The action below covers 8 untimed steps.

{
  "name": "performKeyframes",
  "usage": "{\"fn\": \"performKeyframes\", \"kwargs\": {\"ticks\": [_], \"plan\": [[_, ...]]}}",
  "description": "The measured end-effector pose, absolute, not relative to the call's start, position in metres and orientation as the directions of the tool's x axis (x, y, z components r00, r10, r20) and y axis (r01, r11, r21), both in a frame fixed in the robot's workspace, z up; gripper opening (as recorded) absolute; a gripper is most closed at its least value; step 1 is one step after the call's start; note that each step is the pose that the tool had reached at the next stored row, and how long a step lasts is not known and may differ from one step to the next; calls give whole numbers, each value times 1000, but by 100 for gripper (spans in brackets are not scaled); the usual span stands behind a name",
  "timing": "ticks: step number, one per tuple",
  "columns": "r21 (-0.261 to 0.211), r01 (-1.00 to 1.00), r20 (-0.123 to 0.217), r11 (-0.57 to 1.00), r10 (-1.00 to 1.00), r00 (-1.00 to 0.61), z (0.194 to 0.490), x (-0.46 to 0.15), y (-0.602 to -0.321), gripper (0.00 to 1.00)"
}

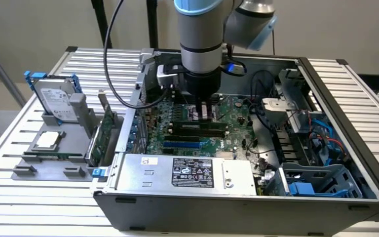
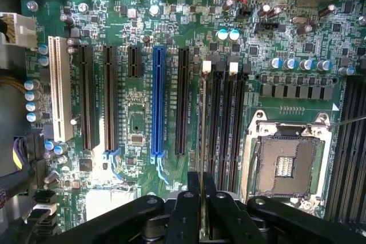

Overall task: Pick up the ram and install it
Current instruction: 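Press down the ram until it locks into place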

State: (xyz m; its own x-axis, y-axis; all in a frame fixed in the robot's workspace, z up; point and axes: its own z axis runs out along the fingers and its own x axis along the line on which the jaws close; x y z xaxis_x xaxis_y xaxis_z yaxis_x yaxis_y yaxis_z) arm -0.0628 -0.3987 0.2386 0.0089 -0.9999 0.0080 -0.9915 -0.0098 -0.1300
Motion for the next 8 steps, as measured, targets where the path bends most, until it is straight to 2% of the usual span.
{"fn": "performKeyframes", "kwargs": {"ticks": [8], "plan": [[-168,-986,9,-10,-1000,9,235,-72,-397,0]]}}
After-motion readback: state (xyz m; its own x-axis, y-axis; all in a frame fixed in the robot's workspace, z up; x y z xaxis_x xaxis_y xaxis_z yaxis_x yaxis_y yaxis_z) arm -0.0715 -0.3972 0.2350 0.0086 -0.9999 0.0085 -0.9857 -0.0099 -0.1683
